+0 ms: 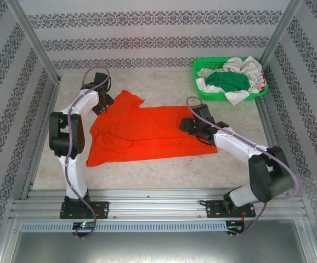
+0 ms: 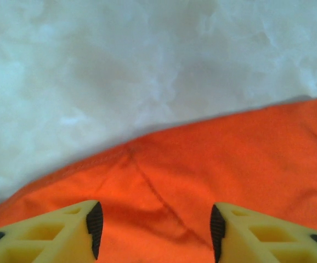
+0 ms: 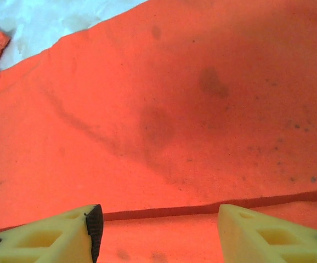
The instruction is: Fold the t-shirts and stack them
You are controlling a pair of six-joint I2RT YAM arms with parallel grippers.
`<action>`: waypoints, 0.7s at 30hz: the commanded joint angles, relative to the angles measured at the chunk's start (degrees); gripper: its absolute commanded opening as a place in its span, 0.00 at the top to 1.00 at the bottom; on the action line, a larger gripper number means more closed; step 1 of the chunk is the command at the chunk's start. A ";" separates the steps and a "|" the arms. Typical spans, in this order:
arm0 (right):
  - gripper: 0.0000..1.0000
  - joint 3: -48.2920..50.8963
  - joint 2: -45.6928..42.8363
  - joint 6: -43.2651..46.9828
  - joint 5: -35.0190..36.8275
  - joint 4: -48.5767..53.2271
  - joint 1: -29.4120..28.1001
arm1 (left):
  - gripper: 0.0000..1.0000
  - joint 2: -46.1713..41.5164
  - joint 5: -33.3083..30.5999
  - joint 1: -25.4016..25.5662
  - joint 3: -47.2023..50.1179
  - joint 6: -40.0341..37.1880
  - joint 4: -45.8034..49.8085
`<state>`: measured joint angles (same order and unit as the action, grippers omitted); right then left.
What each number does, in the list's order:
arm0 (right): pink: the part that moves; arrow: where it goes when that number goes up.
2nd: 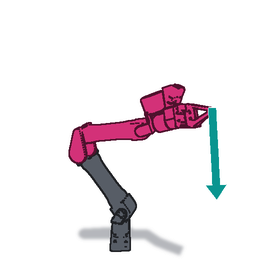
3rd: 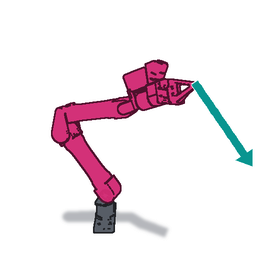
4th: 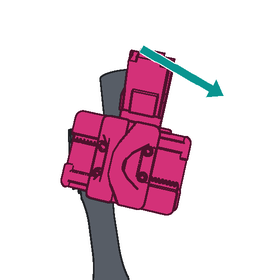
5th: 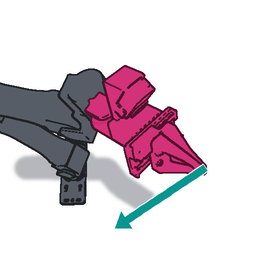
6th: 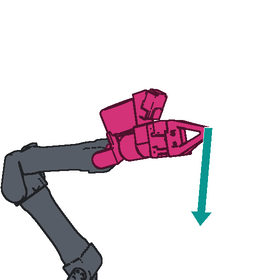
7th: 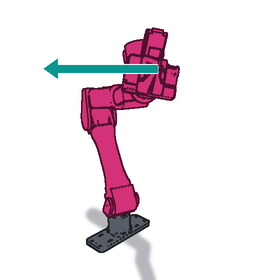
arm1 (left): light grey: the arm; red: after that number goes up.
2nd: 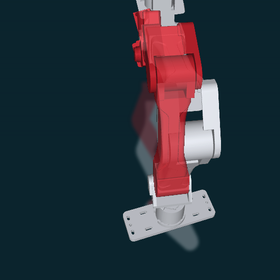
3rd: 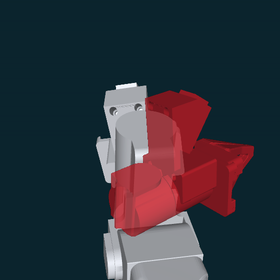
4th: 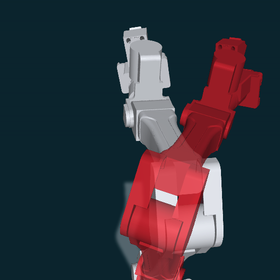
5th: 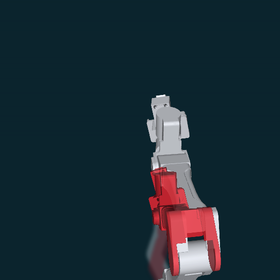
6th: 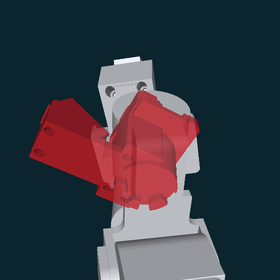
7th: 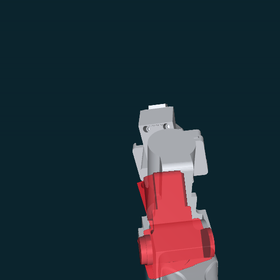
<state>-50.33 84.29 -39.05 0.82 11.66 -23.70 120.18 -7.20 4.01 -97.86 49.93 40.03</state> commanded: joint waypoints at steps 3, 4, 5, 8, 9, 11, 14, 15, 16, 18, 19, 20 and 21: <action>0.42 -0.47 1.13 -0.68 0.01 -1.62 -0.56 | 0.51 9.02 -2.12 -0.21 -13.05 -1.75 12.12; 0.42 -0.43 1.29 -0.68 0.05 -1.63 -0.55 | 0.52 10.66 -1.90 0.01 -15.28 -1.92 12.94; 0.42 -0.39 1.31 -0.71 -0.03 -1.73 -0.51 | 0.53 11.90 -1.69 0.16 -17.15 -2.25 13.58; 0.42 -0.31 1.71 -0.64 -0.11 -1.89 -0.61 | 0.54 16.84 -1.60 0.90 -24.70 -3.23 17.07; 0.42 -0.23 1.85 -0.68 -0.16 -2.07 -0.60 | 0.55 18.69 -1.66 1.20 -27.67 -3.55 18.76; 0.42 -0.13 2.11 -0.83 -0.52 -2.25 -0.64 | 0.55 22.33 -1.84 1.67 -33.85 -4.12 21.71; 0.42 0.22 2.17 -1.12 -0.76 -2.70 -0.70 | 0.56 27.99 -1.52 2.10 -42.39 -4.31 26.16; 0.42 0.27 2.11 -1.21 -0.82 -2.79 -0.64 | 0.56 29.69 -1.22 2.14 -44.95 -4.23 27.27; 0.42 0.32 2.11 -1.29 -0.82 -2.78 -0.62 | 0.56 31.09 -0.84 2.14 -46.90 -4.10 28.28; 0.42 0.49 1.94 -1.29 -0.74 -2.92 -0.62 | 0.57 33.19 -0.13 2.14 -48.96 -3.94 29.39; 0.42 0.64 1.88 -1.36 -0.72 -2.98 -0.65 | 0.57 33.57 0.20 2.14 -48.97 -3.88 29.33; 0.42 0.75 1.85 -1.38 -0.65 -3.02 -0.65 | 0.59 33.78 0.41 2.14 -48.83 -3.88 29.31; 0.42 0.82 1.93 -1.38 -0.56 -3.08 -0.64 | 0.60 33.99 0.61 2.14 -48.85 -3.83 29.53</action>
<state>-50.17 86.08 -39.46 0.56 9.58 -23.81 152.94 -7.46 6.07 -145.08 46.85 63.57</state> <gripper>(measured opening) 0.579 0.410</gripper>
